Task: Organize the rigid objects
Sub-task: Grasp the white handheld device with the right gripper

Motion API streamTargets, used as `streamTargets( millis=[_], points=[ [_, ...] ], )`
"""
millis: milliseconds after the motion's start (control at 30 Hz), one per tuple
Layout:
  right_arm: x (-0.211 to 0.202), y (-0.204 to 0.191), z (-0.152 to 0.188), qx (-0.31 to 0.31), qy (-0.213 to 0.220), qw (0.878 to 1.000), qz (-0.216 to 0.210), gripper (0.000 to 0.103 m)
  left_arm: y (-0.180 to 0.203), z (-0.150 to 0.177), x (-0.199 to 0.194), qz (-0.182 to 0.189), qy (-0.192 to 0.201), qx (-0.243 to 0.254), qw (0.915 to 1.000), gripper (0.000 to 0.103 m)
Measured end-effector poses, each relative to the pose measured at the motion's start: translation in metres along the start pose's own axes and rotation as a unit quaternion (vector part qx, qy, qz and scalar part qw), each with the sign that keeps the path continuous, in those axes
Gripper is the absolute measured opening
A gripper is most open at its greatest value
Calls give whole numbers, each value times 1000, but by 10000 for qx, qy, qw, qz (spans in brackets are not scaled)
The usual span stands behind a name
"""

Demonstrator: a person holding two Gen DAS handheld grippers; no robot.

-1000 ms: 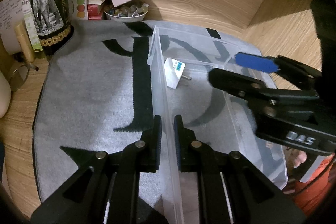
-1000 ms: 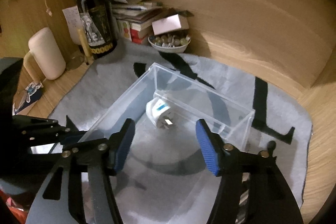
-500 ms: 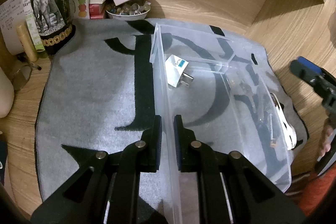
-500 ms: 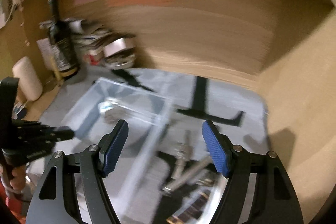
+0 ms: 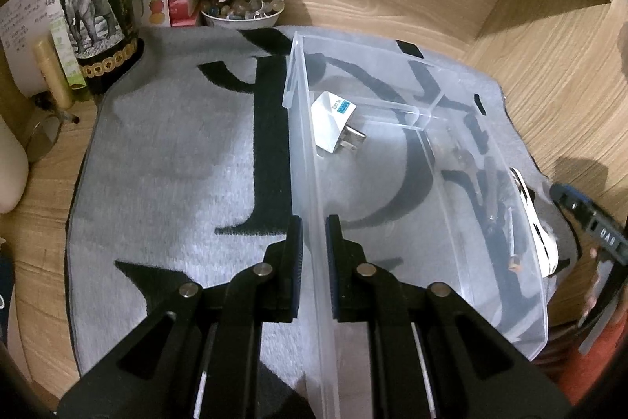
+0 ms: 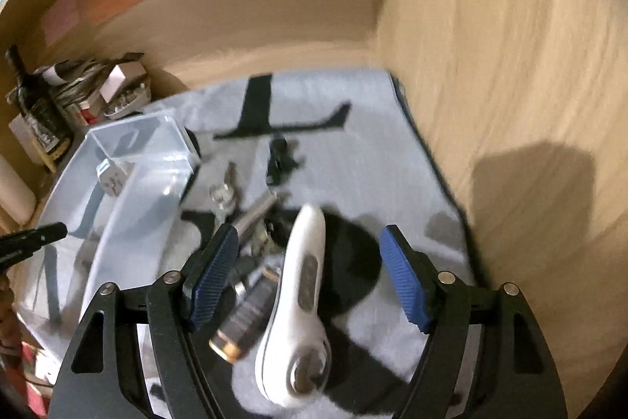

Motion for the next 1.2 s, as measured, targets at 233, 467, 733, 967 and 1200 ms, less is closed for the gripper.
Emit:
streamTargets(
  millis=[233, 467, 733, 967, 1200],
  points=[
    [-2, 0, 36, 62, -184, 9998, -20, 71, 1, -1, 1, -23, -45, 27, 10000, 11],
    [13, 5, 60, 324, -444, 9984, -142, 49, 1, -1, 1, -47, -42, 77, 10000, 11],
    [-1, 1, 51, 246, -49, 9997, -78, 43, 0, 0, 1, 14, -18, 20, 10000, 11],
    [-29, -4, 26, 297, 489, 9983, -142, 43, -1, -2, 2, 57, -25, 4, 10000, 12],
    [-41, -12, -6, 255, 817, 9962, -157, 42, -1, -4, 3, 71, -57, 69, 9999, 12]
  ],
)
Point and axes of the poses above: each gripper's, at about its wrist camera, not at the fingertips, and x roughly the way its jaws point, y to its right, z to its underside, the point moved 2 cm from there along x, roughly the way its jaws point, and after that the axes turned 1 degree about x, right-handed, at the moved point
